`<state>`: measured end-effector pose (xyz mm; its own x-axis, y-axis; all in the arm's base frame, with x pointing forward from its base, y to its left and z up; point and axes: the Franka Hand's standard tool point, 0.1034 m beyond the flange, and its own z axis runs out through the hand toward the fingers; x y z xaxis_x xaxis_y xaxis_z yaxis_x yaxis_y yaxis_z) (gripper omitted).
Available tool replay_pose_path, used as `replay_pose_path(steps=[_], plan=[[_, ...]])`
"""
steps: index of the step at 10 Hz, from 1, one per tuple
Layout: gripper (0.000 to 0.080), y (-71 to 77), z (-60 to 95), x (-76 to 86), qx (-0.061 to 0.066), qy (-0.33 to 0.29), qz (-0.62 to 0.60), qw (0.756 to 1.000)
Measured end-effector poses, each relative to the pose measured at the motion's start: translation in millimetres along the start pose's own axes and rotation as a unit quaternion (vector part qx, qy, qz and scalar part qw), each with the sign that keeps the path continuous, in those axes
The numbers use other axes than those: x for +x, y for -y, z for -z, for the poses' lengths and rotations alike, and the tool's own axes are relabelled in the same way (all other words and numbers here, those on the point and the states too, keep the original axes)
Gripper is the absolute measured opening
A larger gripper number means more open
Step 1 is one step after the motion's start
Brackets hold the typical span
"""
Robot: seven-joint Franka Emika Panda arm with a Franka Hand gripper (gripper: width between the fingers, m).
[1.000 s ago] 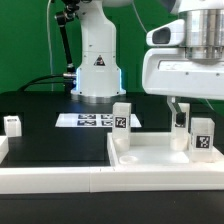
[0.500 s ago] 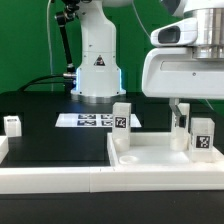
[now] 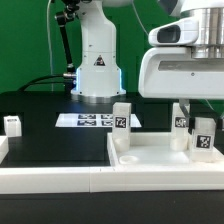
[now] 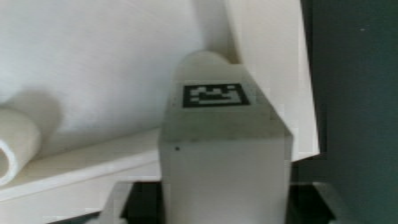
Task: Assemble square table
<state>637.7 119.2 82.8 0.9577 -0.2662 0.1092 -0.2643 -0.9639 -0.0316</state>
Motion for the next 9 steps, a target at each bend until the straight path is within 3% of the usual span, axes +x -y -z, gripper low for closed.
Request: replay_pose_path(steps=[4,6,9], plan=[[0.0287,-0.6,-0.2,0.0,0.002,0.0,-0.026,1.0],[0.0287,-6.2,-0.4,-0.4,0.008,-0.008,-0.155,0.988],[0.0288,-8.7,-0.8,-0.9,0.005,-0.008,-0.29,0.957]])
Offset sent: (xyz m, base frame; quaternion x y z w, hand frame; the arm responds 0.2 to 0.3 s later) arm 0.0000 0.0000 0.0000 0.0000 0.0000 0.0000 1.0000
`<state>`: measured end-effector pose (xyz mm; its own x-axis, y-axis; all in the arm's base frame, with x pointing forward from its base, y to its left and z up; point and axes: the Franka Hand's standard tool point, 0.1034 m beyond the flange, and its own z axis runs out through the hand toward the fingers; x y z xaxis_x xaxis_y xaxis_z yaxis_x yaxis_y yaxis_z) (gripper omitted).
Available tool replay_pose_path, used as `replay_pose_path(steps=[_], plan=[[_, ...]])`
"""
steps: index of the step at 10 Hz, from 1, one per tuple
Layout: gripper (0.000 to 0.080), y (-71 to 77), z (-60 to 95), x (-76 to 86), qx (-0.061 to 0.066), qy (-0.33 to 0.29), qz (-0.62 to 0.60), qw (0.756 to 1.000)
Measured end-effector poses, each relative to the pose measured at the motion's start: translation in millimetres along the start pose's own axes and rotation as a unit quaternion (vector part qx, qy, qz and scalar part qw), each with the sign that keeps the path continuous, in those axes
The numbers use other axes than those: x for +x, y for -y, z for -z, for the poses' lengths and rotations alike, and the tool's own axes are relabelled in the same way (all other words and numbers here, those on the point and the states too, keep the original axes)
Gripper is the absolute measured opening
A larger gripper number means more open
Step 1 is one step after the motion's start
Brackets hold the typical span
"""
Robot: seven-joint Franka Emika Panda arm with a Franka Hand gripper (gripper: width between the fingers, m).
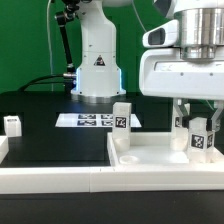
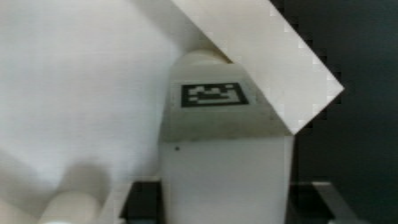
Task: Assemble square table
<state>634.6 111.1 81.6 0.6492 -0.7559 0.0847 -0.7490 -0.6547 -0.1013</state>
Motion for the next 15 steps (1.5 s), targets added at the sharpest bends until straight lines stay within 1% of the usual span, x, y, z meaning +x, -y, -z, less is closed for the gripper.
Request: replay_pose_path(steps=[3,4,6,8,10,11,12,13,14,15], plan=[[0.029,-3.5,0.3,0.0,-0.008,-0.001,-0.155,0.988],[0.029,-4.8,0.4,0.0,-0.011,-0.001,-0.209,0.978],[0.029,-6.2,0.5,-0.8,-0.013,0.004,-0.305,0.952],[0.029,-6.9,0.5,-1.0,-0.014,0.009,-0.348,0.937],[0.029,-6.6,0.7,-1.3,-0.014,0.011,-0.35,0.937],[0.0308,-6.6,0.6,-1.3,-0.014,0.011,-0.349,0.937],[0.0308,-7.0,-0.4,-1.3,-0.014,0.011,-0.341,0.94],[0.0486,-7.0,-0.5,-1.5,-0.014,0.011,-0.327,0.945],[0.0486,-6.6,0.5,-2.5,-0.022,0.015,-0.283,0.959],[0.0627,-3.8,1.9,-2.2,-0.027,0.019,-0.214,0.976]])
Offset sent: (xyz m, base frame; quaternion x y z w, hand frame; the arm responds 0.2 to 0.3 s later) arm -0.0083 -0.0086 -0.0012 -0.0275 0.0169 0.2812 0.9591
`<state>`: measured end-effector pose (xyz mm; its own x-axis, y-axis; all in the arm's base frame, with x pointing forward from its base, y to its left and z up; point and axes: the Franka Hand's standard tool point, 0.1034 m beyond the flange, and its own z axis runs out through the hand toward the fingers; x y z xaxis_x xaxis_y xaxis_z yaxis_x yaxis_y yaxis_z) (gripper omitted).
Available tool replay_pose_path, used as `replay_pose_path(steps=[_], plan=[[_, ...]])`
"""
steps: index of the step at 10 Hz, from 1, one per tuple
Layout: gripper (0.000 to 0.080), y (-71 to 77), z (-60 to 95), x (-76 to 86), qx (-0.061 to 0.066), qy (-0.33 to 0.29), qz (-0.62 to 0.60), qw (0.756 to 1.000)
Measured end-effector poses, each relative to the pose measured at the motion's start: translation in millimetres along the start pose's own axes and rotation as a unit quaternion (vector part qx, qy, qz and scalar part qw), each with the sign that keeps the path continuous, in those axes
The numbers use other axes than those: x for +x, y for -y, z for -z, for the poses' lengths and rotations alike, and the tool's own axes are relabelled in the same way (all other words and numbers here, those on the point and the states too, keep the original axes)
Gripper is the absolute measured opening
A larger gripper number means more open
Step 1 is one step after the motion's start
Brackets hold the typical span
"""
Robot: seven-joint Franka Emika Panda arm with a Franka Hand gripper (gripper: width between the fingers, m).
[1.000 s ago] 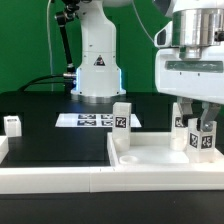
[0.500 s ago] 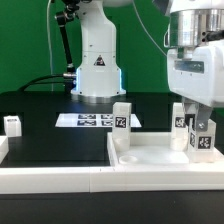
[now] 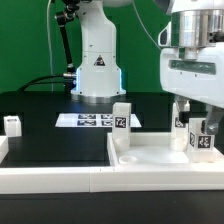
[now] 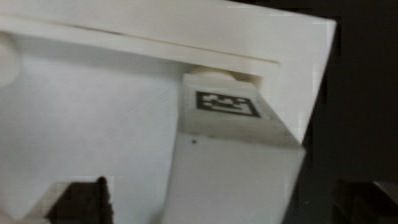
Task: Assemble square table
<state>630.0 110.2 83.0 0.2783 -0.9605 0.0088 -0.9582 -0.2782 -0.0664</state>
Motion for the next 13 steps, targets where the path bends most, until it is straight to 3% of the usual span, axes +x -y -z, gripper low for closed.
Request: replay_pose_path(steps=[4,6,8,11,13], plan=[[0.0648,3.3,0.2,0.3,0.002,-0.003,0.16,0.987],[0.0649,2.0,0.0,-3.9,-0.011,-0.009,0.231,0.973],[0.0649,3.7,0.0,-4.7,-0.007,-0.012,0.303,0.953],[0.0649,8.1,-0.9,-6.8,0.005,-0.025,0.435,0.9],[0.0649,9.3,-0.8,-7.9,0.008,-0.028,0.472,0.881]])
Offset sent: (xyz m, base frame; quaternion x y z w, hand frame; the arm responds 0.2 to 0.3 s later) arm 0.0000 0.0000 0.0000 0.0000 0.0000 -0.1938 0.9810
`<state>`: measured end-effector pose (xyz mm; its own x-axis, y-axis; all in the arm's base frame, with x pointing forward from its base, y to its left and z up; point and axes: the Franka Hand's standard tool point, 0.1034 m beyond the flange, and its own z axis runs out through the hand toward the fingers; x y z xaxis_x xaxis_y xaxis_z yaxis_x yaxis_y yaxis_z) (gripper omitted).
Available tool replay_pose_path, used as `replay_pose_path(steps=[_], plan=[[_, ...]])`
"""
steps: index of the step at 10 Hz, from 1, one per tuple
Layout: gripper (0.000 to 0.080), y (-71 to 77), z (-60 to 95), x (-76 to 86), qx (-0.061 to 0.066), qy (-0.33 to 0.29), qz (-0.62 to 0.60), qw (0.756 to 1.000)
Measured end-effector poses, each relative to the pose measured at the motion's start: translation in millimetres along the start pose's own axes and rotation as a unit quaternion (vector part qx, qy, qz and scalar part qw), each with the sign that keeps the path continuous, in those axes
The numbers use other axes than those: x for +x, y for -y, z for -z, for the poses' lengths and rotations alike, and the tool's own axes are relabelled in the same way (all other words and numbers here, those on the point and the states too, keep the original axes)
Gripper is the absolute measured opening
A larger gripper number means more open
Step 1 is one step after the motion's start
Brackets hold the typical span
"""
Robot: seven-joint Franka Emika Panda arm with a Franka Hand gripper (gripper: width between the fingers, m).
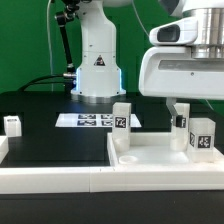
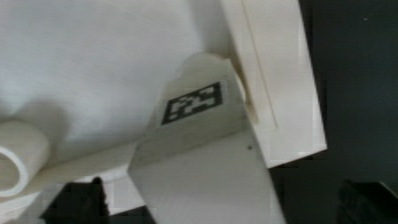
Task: Assemble square table
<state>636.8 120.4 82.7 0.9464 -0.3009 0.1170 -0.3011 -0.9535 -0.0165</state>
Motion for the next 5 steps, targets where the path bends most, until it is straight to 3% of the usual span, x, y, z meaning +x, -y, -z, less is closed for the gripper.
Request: replay_pose_path(steps=[5], plan=[[0.064,-3.6,0.8,2.7,-0.005,-0.002,0.111,0.994]])
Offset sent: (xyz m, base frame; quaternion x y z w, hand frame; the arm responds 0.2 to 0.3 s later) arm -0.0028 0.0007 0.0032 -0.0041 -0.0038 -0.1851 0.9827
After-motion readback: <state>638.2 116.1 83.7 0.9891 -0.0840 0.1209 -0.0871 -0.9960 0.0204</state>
